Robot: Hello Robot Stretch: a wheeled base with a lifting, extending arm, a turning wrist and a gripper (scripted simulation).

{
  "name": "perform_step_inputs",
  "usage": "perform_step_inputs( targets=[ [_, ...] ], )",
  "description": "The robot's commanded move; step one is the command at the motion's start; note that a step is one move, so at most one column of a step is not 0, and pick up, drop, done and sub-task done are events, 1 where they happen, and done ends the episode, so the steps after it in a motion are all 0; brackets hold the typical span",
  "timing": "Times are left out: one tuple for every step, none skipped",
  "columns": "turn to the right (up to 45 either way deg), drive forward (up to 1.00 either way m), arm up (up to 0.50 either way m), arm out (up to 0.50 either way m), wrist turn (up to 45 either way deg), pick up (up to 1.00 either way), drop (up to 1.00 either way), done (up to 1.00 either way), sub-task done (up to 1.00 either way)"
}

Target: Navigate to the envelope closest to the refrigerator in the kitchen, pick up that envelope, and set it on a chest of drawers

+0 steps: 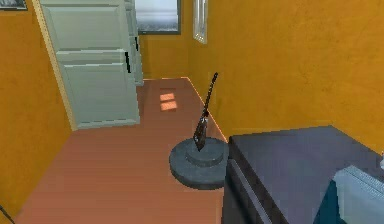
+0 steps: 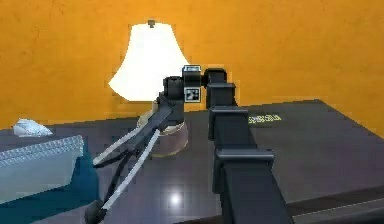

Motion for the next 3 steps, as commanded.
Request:
perform_step_inputs(
  targets=[
    [0.0, 0.00, 0.00, 0.00, 45.0, 0.00, 0.00, 0.00, 0.00],
    [0.0, 0.00, 0.00, 0.00, 45.0, 0.00, 0.00, 0.00, 0.00],
    [0.0, 0.00, 0.00, 0.00, 42.0, 0.00, 0.00, 0.00, 0.00]
  ],
)
